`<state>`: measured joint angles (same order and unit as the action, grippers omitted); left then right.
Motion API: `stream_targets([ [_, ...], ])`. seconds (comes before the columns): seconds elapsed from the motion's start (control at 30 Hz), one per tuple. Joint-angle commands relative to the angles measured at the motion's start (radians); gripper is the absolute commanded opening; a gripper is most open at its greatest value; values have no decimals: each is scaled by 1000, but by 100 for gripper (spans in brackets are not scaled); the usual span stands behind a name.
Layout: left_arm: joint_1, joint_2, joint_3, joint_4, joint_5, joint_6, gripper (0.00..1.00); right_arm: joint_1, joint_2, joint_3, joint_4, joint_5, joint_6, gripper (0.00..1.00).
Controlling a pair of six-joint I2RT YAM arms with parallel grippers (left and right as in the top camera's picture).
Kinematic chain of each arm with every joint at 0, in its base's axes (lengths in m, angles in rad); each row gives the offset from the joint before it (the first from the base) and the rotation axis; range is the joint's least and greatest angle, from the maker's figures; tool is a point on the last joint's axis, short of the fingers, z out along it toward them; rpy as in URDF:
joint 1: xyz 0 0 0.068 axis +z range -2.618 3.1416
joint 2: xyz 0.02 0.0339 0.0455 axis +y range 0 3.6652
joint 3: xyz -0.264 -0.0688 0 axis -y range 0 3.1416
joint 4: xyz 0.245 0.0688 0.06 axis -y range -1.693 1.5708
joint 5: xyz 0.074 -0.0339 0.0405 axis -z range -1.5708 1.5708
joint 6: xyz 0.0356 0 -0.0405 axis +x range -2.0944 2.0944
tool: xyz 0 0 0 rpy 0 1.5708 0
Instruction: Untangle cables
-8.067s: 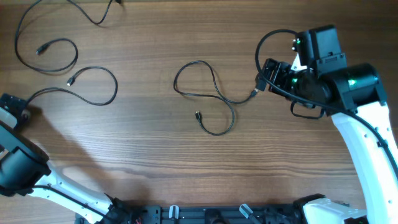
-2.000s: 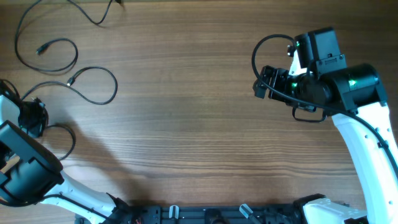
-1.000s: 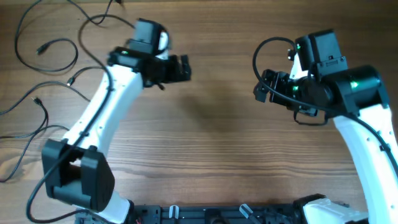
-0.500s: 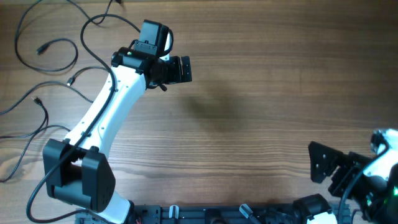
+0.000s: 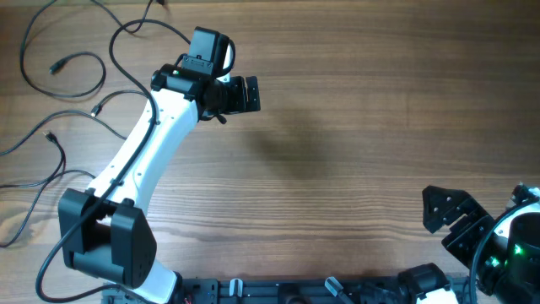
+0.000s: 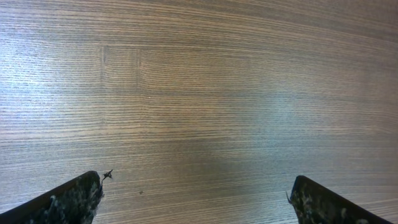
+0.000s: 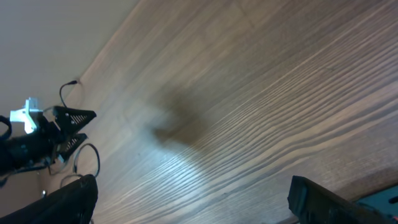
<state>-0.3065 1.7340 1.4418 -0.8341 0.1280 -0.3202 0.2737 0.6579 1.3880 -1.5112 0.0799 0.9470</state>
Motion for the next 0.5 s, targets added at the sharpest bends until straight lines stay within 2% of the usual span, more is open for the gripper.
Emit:
stream_targets([
  [0.0,2,2,-3,1,5,-9,100,-3,1,-7,2,21,30,100],
  [0.23,2,2,-3,1,5,-9,100,-3,-8,-8,-11,21,21,100],
  [0.3,2,2,-3,1,5,-9,100,-6,-22,-9,-72,68,15,100],
  [0.37,2,2,-3,1,5,-9,100,-22,-36,-21,-63,101,12,100],
  [0.4,2,2,-3,1,5,-9,100,-40,-52,-41,-27,107,-32,100],
  [0.47,2,2,-3,1,5,-9,100,-75,-94,-103,108,70,-222,100],
])
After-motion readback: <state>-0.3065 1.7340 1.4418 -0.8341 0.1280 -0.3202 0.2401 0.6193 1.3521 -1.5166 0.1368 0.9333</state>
